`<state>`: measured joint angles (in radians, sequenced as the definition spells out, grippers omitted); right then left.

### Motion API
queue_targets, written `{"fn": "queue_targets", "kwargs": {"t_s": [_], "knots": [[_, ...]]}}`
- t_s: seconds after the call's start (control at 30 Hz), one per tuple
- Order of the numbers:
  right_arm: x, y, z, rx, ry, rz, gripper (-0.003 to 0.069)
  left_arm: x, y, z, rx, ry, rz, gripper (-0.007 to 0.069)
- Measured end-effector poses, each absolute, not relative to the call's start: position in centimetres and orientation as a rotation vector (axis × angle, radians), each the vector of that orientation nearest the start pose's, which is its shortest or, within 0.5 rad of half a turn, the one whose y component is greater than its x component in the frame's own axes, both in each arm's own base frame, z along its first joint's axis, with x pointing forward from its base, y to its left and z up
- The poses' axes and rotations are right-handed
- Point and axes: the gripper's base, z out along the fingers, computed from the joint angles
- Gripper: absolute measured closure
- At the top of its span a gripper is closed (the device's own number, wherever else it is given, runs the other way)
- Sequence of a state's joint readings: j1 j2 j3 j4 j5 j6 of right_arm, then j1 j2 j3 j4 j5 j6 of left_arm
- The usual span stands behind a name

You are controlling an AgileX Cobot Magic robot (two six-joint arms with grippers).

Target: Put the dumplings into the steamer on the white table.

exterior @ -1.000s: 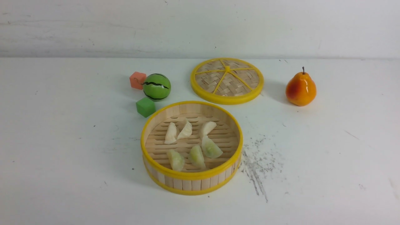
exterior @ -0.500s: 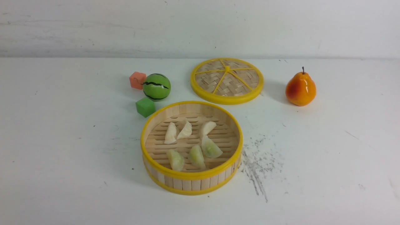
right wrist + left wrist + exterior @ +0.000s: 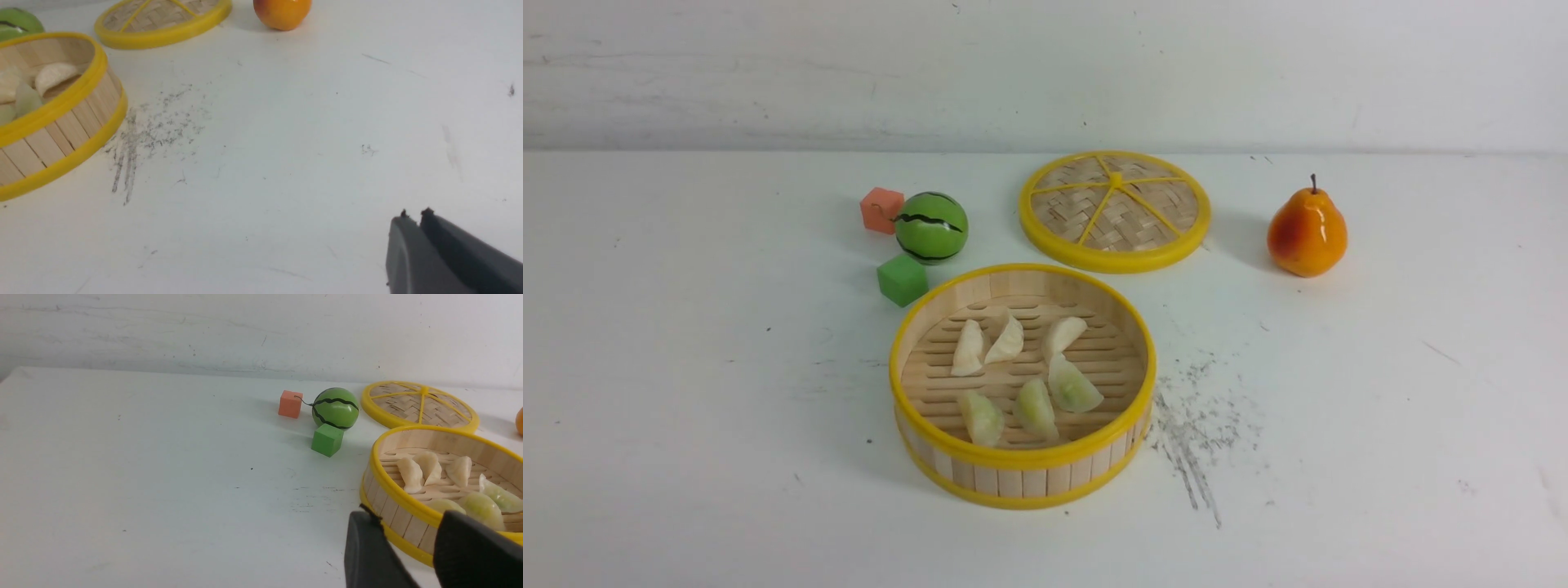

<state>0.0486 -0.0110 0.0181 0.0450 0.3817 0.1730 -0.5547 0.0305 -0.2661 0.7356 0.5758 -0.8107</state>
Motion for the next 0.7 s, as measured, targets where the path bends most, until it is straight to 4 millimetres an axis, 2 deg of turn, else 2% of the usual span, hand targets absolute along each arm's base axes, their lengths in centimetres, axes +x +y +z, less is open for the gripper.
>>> {"fn": "queue_targets", "kwargs": {"t_s": [0.13,0.53,0.7], "knots": [[5.2,0.4,17.3,0.146,1.882,0.197,0.0677,4.6,1.1,26.0,0.053,1.692,-0.220,0.0387],[5.2,0.4,17.3,0.146,1.883,0.197,0.0678,4.7,1.0,25.4,0.052,1.705,-0.226,0.0387],[5.2,0.4,17.3,0.146,1.882,0.197,0.0674,4.2,0.9,24.7,-0.069,1.713,-0.302,0.0391]]}}
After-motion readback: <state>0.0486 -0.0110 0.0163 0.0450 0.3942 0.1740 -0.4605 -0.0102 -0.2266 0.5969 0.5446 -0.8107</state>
